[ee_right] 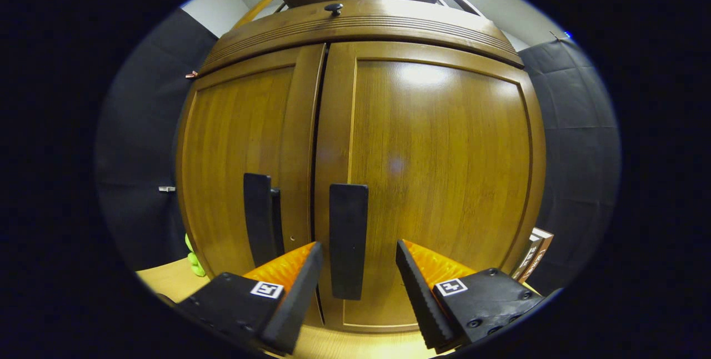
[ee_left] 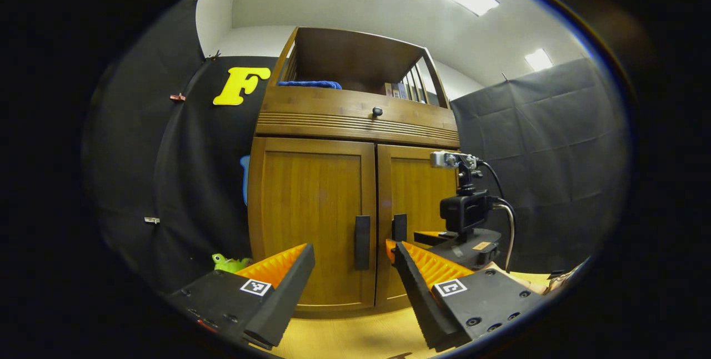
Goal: Open the right door of the double-door shoe cabinet with the right hand, and open the left door with the left hand.
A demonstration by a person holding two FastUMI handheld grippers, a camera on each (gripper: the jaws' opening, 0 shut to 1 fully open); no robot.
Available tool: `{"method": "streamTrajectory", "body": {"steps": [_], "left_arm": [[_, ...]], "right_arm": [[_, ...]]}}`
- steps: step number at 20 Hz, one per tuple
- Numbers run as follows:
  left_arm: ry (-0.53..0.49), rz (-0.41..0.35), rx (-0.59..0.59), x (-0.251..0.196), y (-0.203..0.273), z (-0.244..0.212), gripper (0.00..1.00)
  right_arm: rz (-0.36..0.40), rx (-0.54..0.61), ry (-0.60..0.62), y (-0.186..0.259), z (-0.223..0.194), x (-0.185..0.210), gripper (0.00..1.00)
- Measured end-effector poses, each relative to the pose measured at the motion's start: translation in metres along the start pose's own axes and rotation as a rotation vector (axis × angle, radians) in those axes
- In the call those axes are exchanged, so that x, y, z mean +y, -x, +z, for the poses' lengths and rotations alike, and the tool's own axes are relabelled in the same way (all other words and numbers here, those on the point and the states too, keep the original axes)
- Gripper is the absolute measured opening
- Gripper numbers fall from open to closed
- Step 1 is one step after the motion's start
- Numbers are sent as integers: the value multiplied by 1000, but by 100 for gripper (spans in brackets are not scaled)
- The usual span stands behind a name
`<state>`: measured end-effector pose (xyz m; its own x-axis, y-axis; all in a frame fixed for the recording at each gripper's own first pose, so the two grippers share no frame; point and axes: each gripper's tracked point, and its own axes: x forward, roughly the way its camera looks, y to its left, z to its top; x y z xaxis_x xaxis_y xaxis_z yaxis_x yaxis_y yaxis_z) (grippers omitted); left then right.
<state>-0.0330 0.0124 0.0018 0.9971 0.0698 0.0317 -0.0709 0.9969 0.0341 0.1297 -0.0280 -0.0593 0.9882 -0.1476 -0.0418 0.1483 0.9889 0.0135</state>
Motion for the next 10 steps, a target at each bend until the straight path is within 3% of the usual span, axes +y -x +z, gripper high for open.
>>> {"method": "streamTrajectory", "body": {"steps": [1, 2, 5, 6, 8, 10], "left_arm": [[-3, 2, 0, 1, 0, 0, 91], [-3, 2, 2, 1, 0, -1, 91], [1, 4, 9, 2, 0, -2, 87], [2, 9, 10, 3, 0, -2, 87], [4, 20, 10, 4, 0, -2, 91], [6, 30, 8, 6, 2, -1, 91]], "right_arm": [[-4, -2, 4, -4, 0, 1, 87], [-8, -2, 4, -7, -2, 0, 70], [-15, 4, -1, -13, -4, 2, 63], [32, 5, -15, -17, -6, 12, 61], [16, 9, -2, -14, -5, 12, 34], [11, 11, 18, -12, -6, 12, 23]]}}
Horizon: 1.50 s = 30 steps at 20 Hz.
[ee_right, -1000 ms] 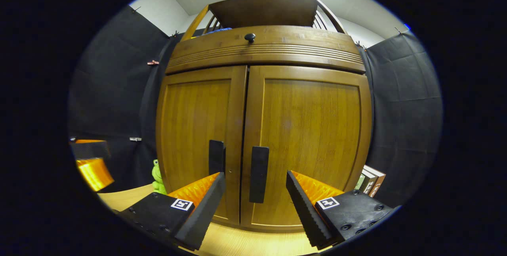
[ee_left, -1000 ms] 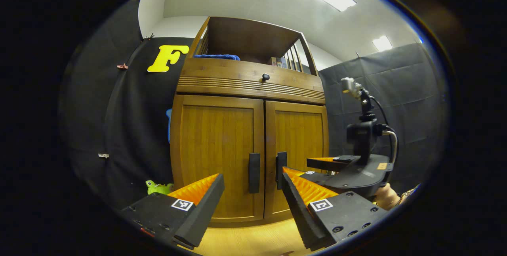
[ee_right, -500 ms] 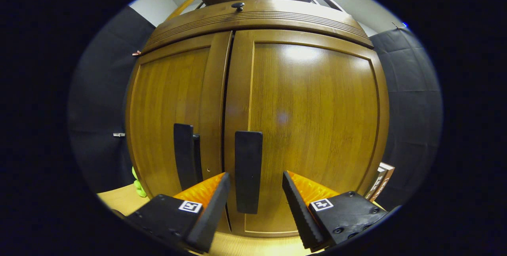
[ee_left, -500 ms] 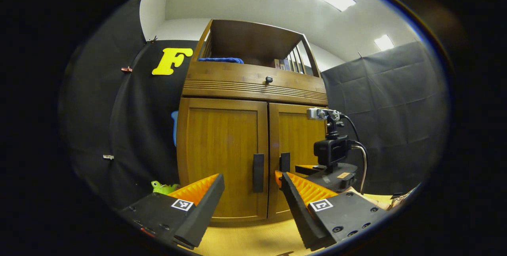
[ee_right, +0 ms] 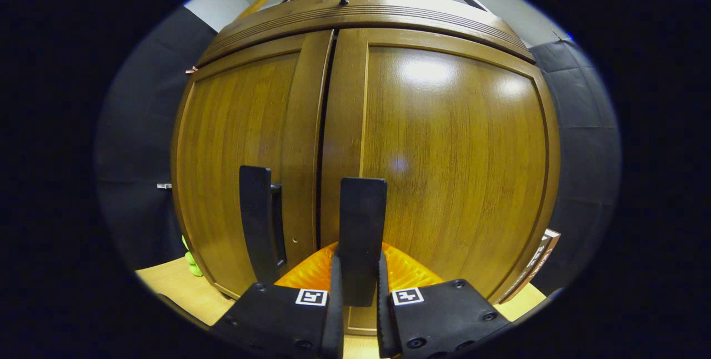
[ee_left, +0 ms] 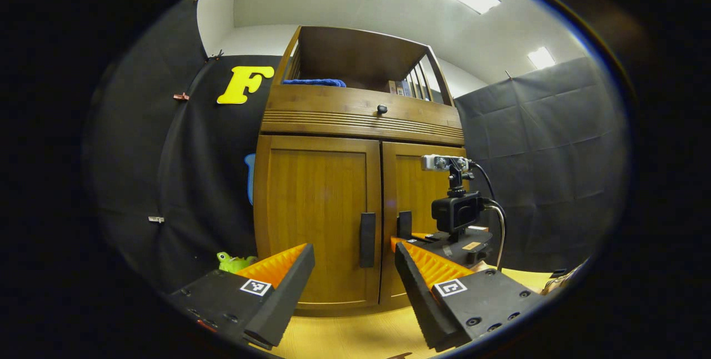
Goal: Open the right door of the double-door shoe cabinet with the right hand, and open the left door with the left hand.
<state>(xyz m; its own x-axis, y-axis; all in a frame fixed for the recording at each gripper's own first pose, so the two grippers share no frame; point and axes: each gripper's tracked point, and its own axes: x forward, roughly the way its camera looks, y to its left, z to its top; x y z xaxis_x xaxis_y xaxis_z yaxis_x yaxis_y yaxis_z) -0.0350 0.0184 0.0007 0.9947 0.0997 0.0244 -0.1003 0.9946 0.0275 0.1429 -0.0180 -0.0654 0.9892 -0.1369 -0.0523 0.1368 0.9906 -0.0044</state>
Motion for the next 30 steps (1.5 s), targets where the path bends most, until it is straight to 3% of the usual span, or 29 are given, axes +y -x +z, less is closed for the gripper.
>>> {"method": "streamTrajectory", "body": {"steps": [2, 3, 5, 6, 8, 9, 10, 16, 17, 18, 22, 23, 24, 30], "left_arm": [[0, 8, 0, 2, 5, 0, 91], [0, 10, 0, 4, 7, 0, 91], [6, 6, 2, 4, 11, -2, 87], [12, 0, 7, 2, 9, -4, 91], [19, -9, 25, -1, 9, -9, 91], [16, -9, 36, -1, 9, -12, 91], [11, -10, 43, -2, 8, -14, 91], [-11, -59, 58, -26, 4, -21, 87], [-14, -66, 56, -31, 3, -21, 91], [-14, -76, 53, -36, 3, -23, 87], [-8, -113, 60, -55, -11, -27, 89], [-5, -119, 59, -58, -14, -28, 89], [-3, -121, 58, -61, -17, -29, 89], [-4, -107, 46, -74, -43, -33, 89]], "right_arm": [[7, 13, 6, 3, -1, 0, 28], [14, 17, 4, 7, -2, 0, 23], [23, 23, 4, 16, -3, -1, 32], [27, 23, 12, 24, -2, -2, 23], [34, 17, 25, 38, 1, -3, 28], [41, 16, 27, 48, 1, -4, 23], [48, 16, 25, 60, 1, -6, 28], [72, 16, 27, 115, 3, -27, 28], [73, 18, 25, 124, 4, -31, 32], [71, 18, 23, 132, 5, -36, 32], [63, 14, 27, 162, 7, -55, 27], [62, 14, 25, 168, 7, -61, 22], [61, 16, 26, 175, 7, -67, 27], [15, 21, 40, 210, 8, -110, 27]]}}
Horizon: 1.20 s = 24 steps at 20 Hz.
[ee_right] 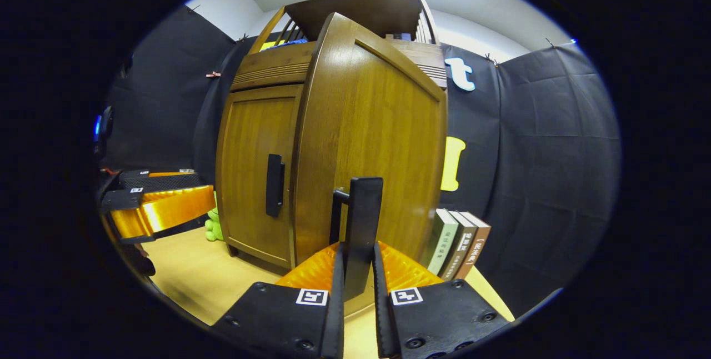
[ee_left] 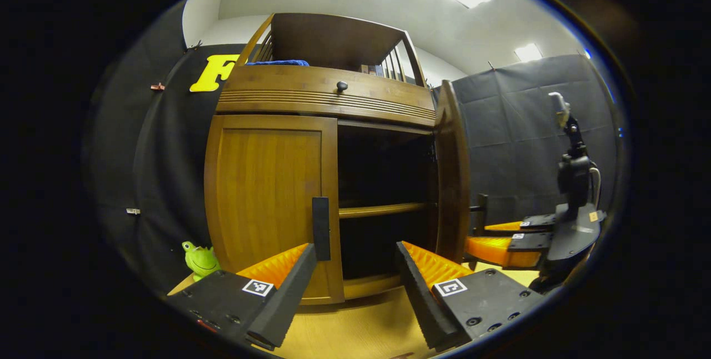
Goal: Open the right door of the double-door shoe cabinet with the right hand, and open the left door with the left hand.
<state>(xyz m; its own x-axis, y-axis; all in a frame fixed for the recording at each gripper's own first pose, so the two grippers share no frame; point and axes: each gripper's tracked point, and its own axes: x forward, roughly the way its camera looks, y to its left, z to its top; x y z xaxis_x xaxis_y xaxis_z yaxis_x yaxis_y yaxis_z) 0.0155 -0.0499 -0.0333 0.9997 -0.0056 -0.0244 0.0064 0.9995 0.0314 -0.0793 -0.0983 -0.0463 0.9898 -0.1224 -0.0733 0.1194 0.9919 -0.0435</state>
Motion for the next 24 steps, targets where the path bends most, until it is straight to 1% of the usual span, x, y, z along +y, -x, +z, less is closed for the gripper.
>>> {"method": "streamTrajectory", "body": {"steps": [1, 2, 3, 4, 5, 8, 10, 11, 12, 13, 15, 16, 18, 21, 23, 24], "left_arm": [[1, 4, -4, -2, -5, 1, 87], [6, 9, -8, -3, -9, 0, 87], [11, 17, -13, -3, -13, 0, 87], [13, 32, -14, -2, -18, -1, 89], [12, 53, -15, 1, -23, -1, 89], [13, 104, -13, 8, -40, -5, 89], [13, 128, -9, 10, -52, -8, 89], [13, 139, -3, 12, -58, -10, 87], [13, 151, 0, 13, -63, -13, 89], [10, 165, 2, 16, -70, -15, 87], [2, 194, 3, 23, -82, -19, 87], [2, 205, 2, 26, -88, -21, 89], [13, 232, 3, 34, -102, -26, 89], [20, 296, 28, 49, -121, -37, 87], [13, 316, 34, 56, -133, -43, 88], [10, 320, 29, 56, -135, -42, 88]], "right_arm": [[-12, 3, -2, 5, 0, -8, 27], [-26, 7, -1, 9, -1, -16, 22], [-45, 8, 6, 14, -1, -25, 26], [-67, 9, 12, 16, -2, -36, 22], [-95, 6, 17, 20, -2, -48, 25], [-175, 9, 5, 28, -2, -86, 20], [-164, 24, -63, 30, -5, -100, 18], [-157, 28, -86, 31, -5, -105, 13], [-152, 31, -93, 32, -6, -113, 13], [-145, 27, -91, 33, -5, -118, 13], [-115, 30, -95, 34, -7, -124, 13], [-106, 35, -99, 35, -9, -128, 13], [-97, 40, -110, 41, -11, -139, 13], [-116, 30, -115, 50, -13, -155, 13], [-146, 23, -102, 57, -14, -166, 13], [-167, 14, -88, 61, -13, -172, 18]]}}
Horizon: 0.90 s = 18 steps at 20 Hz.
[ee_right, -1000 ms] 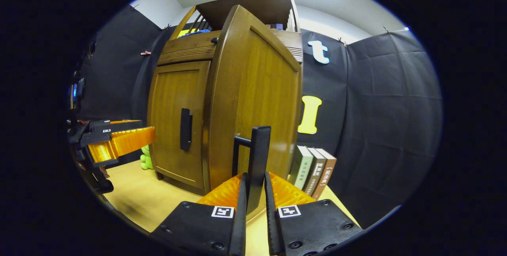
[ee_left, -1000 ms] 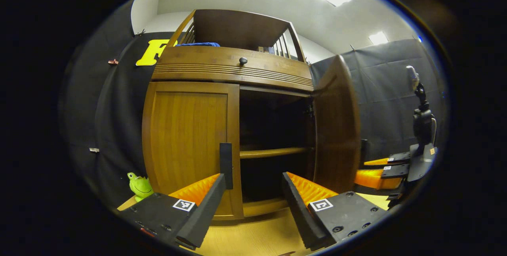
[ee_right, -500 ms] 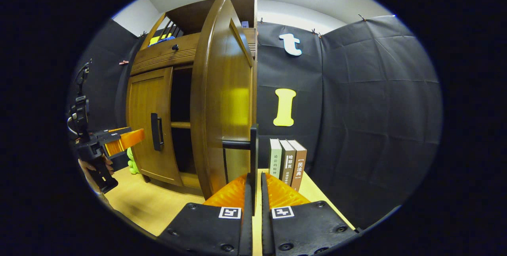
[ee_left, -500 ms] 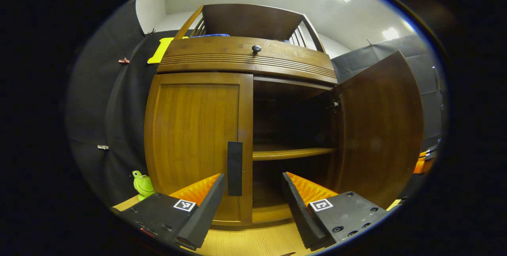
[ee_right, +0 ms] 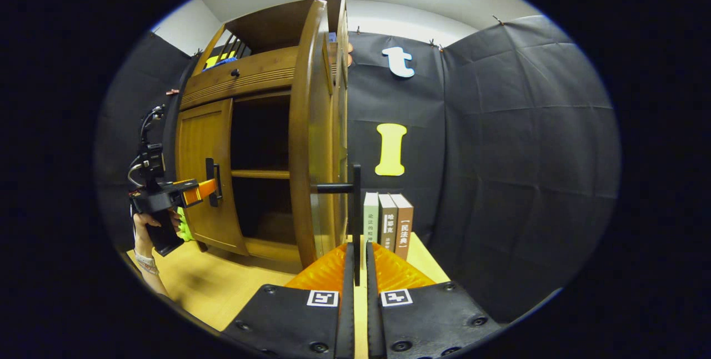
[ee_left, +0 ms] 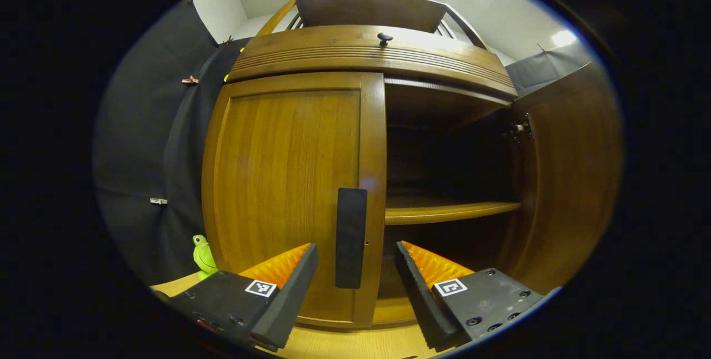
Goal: Open the right door of the double-door shoe cabinet with the right hand, and open the left door with the left hand.
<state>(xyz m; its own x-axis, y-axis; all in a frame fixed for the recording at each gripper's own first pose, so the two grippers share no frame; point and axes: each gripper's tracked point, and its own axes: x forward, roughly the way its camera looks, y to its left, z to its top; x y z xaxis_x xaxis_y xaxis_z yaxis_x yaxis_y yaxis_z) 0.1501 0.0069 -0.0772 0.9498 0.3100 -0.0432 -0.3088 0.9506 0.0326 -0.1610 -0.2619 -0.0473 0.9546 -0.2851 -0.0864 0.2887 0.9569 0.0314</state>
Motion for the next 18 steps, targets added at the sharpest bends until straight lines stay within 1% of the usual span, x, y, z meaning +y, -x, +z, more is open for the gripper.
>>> {"method": "streamTrajectory", "body": {"steps": [1, 3, 4, 5, 7, 8, 9, 10, 11, 12, 14, 15, 16, 17, 18], "left_arm": [[2, 9, -7, 1, -3, 1, 87], [9, 10, -20, 1, -11, 4, 88], [11, 1, -17, -3, -13, 2, 87], [8, -2, -15, -4, -16, 2, 87], [-6, 21, -35, 1, -24, 4, 87], [-11, 22, -39, 1, -29, 3, 85], [-14, 16, -35, 0, -33, 0, 82], [-20, 11, -22, 0, -36, -6, 81], [-28, 10, -1, 0, -41, -12, 76], [-37, 9, 15, -1, -45, -18, 74], [-56, 17, 16, 0, -45, -20, 64], [-70, 33, 0, 3, -45, -16, 56], [-78, 53, -3, 10, -47, -15, 51], [-55, 46, 8, 10, -45, -15, 45], [-36, 39, 20, 8, -45, -17, 40]], "right_arm": [[-15, -9, 12, 2, 1, -5, 13], [16, 3, 10, 7, -4, 0, 14], [8, 8, 16, 5, -6, -2, 9], [-4, -1, 39, 6, -4, -6, 15], [-13, -11, 65, 8, -5, -9, 18], [-14, -13, 60, 8, -5, -9, 25], [-30, -17, 60, 11, -4, -14, 19], [-42, -41, 62, 12, 2, -19, 36], [-57, -61, 52, 16, 8, -26, 52], [-75, -79, 30, 19, 14, -33, 68], [-87, -103, -15, 27, 20, -40, 100], [-95, -110, -28, 29, 22, -43, 99], [-108, -112, -31, 30, 20, -47, 99], [-123, -116, -27, 31, 20, -51, 95], [-134, -117, -19, 32, 20, -53, 99]]}}
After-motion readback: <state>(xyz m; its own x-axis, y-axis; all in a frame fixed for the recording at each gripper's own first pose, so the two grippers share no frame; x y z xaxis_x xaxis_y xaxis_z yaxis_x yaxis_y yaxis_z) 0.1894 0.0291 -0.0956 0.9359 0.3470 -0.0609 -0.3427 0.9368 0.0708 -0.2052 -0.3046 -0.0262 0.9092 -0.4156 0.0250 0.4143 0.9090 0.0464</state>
